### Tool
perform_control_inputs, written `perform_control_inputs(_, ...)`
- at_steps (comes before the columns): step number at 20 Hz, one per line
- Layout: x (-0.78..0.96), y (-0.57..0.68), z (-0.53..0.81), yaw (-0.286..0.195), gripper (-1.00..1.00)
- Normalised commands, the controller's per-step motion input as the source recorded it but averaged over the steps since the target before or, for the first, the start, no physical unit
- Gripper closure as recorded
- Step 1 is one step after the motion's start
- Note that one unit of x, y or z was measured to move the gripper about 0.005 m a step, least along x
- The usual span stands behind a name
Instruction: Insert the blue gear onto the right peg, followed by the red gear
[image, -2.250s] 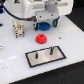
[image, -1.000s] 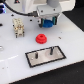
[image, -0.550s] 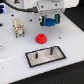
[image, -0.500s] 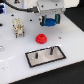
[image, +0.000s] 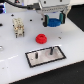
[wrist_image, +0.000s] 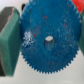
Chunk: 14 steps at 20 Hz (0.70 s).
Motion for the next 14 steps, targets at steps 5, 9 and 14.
perform_control_inputs(5,0.85,-0.16,0.29,0.000,1.00)
perform_control_inputs(9,0.83,-0.21,0.22,0.000,1.00)
perform_control_inputs(14,0.82,-0.22,0.15,0.000,1.00)
